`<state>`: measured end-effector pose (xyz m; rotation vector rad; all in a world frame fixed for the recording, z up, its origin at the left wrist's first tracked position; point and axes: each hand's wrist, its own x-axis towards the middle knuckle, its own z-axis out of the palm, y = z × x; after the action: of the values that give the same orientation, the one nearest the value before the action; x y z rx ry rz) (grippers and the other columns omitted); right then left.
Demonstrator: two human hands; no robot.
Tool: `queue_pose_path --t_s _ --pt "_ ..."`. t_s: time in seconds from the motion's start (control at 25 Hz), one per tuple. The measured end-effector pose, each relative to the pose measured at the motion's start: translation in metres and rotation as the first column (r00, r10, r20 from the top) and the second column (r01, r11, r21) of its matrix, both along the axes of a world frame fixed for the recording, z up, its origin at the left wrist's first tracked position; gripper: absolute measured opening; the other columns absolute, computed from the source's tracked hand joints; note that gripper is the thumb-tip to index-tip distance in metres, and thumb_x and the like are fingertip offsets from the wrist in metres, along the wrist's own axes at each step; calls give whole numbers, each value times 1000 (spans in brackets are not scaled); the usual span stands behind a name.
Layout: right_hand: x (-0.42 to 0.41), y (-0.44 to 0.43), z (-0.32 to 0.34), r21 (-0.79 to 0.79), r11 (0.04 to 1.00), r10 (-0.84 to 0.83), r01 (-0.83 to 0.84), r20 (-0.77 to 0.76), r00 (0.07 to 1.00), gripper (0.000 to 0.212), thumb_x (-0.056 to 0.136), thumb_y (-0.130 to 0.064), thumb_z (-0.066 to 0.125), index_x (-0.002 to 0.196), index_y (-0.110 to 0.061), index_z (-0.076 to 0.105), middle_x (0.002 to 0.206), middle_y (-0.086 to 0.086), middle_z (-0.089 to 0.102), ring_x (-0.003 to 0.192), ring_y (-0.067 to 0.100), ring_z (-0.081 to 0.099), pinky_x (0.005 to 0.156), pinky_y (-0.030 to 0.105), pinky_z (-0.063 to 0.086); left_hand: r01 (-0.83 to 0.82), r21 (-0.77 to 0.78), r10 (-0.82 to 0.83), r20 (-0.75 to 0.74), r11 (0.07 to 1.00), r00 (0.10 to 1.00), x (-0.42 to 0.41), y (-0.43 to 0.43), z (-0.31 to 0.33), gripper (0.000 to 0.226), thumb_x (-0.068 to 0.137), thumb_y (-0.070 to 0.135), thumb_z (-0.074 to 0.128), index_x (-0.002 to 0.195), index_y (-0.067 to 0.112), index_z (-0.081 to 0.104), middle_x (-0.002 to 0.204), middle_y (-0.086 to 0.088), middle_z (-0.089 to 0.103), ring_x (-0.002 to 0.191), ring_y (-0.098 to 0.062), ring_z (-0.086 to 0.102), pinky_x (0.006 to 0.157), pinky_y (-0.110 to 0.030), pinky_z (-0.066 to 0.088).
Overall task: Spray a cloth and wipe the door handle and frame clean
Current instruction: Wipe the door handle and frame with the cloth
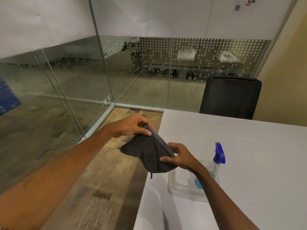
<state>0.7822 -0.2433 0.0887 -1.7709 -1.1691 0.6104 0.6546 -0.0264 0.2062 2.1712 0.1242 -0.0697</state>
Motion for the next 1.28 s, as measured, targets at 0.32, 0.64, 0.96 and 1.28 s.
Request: queue_pose_path --t_s 0.32,0.64,0.96,1.28 --pt "-92 101 47 -40 919 389 -392 -62 919 47 78 -40 76 118 -27 55 114 -5 66 102 13 66 84 25 57 -227 -130 235 46 965 971 -123 51 -2 17 91 4 69 106 11 75 98 4 77 95 -6 71 80 -15 53" --pt "-214 177 66 92 892 453 -444 -192 871 19 86 -30 69 102 -20 69 98 -3 75 91 11 70 74 22 54 -664 -366 746 152 652 648 -269 89 -34 52 81 37 77 127 18 62 104 2 73 93 -13 69 89 -24 54" --pt "-328 238 69 189 865 482 -465 -572 664 22 87 -9 65 109 -8 67 109 11 73 103 26 69 78 30 59 -348 -937 717 -241 3 654 -407 77 -120 63 63 55 88 108 12 76 100 -11 75 86 -27 70 73 -34 56" --pt "-433 302 56 91 885 400 -456 -648 648 20 90 -7 62 109 -1 65 111 16 71 95 24 70 76 29 59 -593 -798 947 -100 106 304 -522 107 -108 83 70 -7 84 140 8 41 104 -16 76 95 -28 74 78 -40 60"
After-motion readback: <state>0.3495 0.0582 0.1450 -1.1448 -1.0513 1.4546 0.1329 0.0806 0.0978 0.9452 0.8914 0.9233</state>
